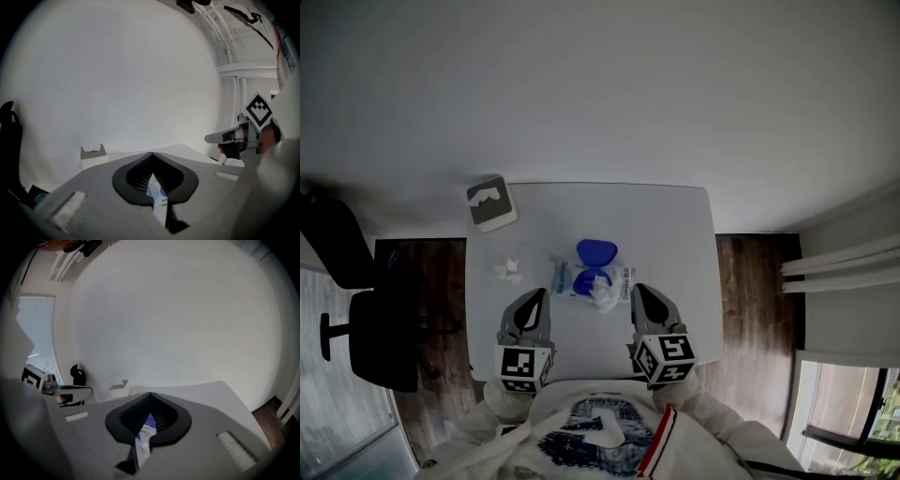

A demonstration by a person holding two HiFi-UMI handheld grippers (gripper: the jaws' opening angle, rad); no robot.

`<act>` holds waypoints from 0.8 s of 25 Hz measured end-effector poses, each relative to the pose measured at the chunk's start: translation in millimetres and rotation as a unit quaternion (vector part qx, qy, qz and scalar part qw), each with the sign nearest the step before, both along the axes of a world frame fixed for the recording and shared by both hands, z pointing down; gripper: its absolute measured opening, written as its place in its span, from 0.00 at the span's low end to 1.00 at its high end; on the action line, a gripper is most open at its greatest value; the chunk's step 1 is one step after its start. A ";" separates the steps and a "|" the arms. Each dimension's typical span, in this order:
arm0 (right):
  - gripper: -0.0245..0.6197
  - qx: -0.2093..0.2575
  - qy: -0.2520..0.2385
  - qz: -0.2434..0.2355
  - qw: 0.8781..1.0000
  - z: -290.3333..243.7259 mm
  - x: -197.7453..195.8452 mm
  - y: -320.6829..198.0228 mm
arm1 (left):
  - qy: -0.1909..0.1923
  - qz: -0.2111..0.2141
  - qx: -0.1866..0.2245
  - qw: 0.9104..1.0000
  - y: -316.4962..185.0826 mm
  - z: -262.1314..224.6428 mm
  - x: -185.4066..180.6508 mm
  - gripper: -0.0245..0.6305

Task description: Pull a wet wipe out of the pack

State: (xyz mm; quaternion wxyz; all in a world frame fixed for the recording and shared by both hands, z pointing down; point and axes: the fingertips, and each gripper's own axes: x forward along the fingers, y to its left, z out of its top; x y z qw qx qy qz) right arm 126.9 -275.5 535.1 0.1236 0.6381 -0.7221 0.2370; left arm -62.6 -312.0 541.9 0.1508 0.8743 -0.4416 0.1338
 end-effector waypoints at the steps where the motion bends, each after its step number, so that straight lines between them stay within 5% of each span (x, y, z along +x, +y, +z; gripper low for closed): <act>1: 0.05 0.000 0.001 -0.001 1.000 -0.6 0.5 1.1 | 0.003 0.001 -0.004 1.000 0.7 2.7 1.6 0.04; 13: 0.05 -0.018 -0.008 -0.006 1.000 11.9 33.2 4.0 | -0.005 -0.001 -0.018 1.000 12.1 9.9 42.1 0.04; 20: 0.23 -0.026 -0.024 -0.044 0.998 22.2 40.2 -2.7 | -0.010 -0.026 -0.032 0.999 22.2 10.1 54.5 0.04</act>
